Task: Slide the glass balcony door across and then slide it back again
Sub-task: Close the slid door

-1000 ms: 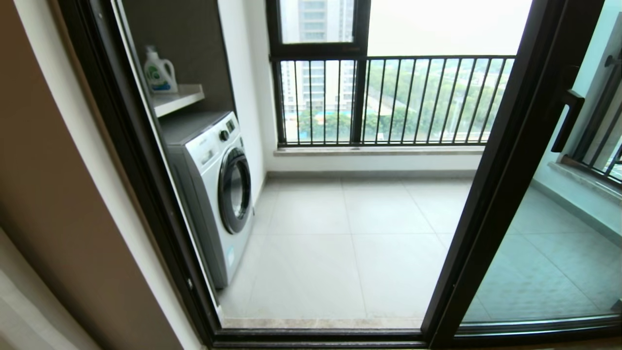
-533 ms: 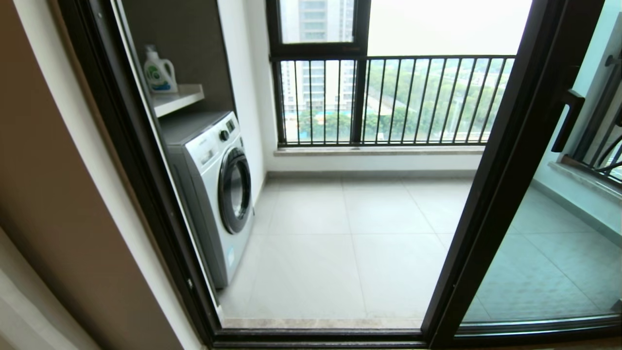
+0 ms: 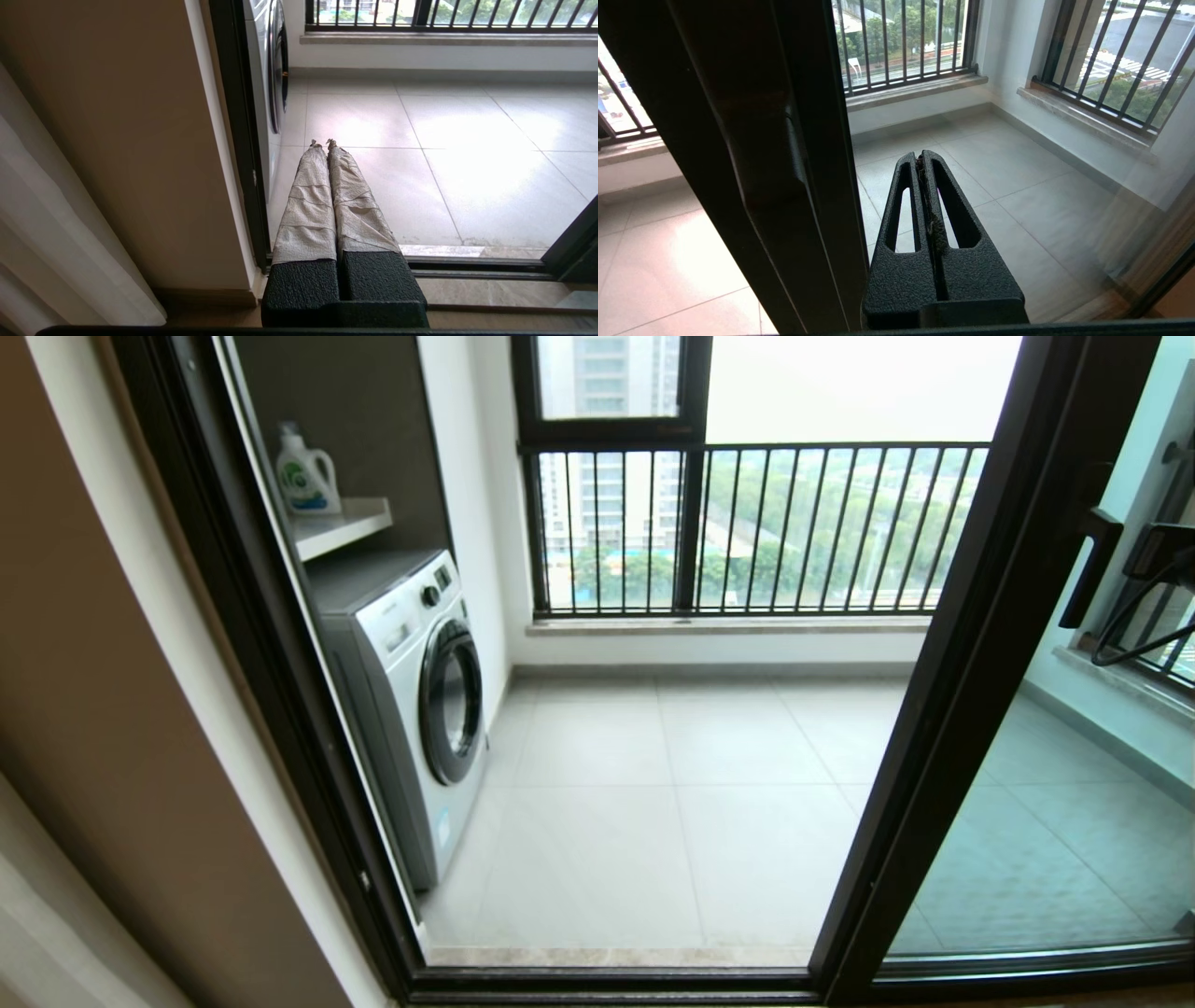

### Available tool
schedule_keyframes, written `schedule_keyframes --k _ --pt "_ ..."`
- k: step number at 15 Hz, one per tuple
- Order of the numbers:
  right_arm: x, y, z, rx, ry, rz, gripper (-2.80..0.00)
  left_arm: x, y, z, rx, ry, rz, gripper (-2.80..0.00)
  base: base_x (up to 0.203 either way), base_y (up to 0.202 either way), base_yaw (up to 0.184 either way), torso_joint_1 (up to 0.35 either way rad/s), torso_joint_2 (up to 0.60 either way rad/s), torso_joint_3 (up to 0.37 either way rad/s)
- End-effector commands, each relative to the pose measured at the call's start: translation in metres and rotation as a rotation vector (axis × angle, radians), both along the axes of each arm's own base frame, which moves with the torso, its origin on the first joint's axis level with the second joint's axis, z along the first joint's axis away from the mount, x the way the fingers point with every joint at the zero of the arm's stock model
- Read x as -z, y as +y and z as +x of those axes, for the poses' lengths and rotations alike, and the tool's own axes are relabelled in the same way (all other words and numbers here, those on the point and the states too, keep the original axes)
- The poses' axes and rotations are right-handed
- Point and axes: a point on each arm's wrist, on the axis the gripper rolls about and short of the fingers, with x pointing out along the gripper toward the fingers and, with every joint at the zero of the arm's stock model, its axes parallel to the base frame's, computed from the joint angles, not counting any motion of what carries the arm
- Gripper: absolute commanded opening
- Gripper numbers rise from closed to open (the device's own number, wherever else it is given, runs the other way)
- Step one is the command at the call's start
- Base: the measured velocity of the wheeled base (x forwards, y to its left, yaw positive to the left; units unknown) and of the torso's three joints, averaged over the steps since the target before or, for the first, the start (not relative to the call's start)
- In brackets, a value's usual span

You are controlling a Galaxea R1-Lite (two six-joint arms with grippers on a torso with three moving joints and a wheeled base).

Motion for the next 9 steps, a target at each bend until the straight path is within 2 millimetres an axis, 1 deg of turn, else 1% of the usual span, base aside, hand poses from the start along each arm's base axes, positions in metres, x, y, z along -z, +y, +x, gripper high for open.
schedule_keyframes --k 1,4,9 --pt "-0.001 0.013 0.005 -0.013 -0.005 -0.001 -2.8 0.0 0.0 0.0 0.0 0.002 0.0 -2.8 0.0 0.0 0.0 0.0 0.0 0.0" --pt "0.0 0.021 0.008 -0.031 -0.003 0.0 -2.8 0.0 0.0 0.0 0.0 0.001 0.0 -2.8 0.0 0.0 0.0 0.0 0.0 0.0" --pt "-0.002 0.025 0.007 -0.04 -0.005 -0.001 -2.8 0.0 0.0 0.0 0.0 0.001 0.0 -2.8 0.0 0.0 0.0 0.0 0.0 0.0"
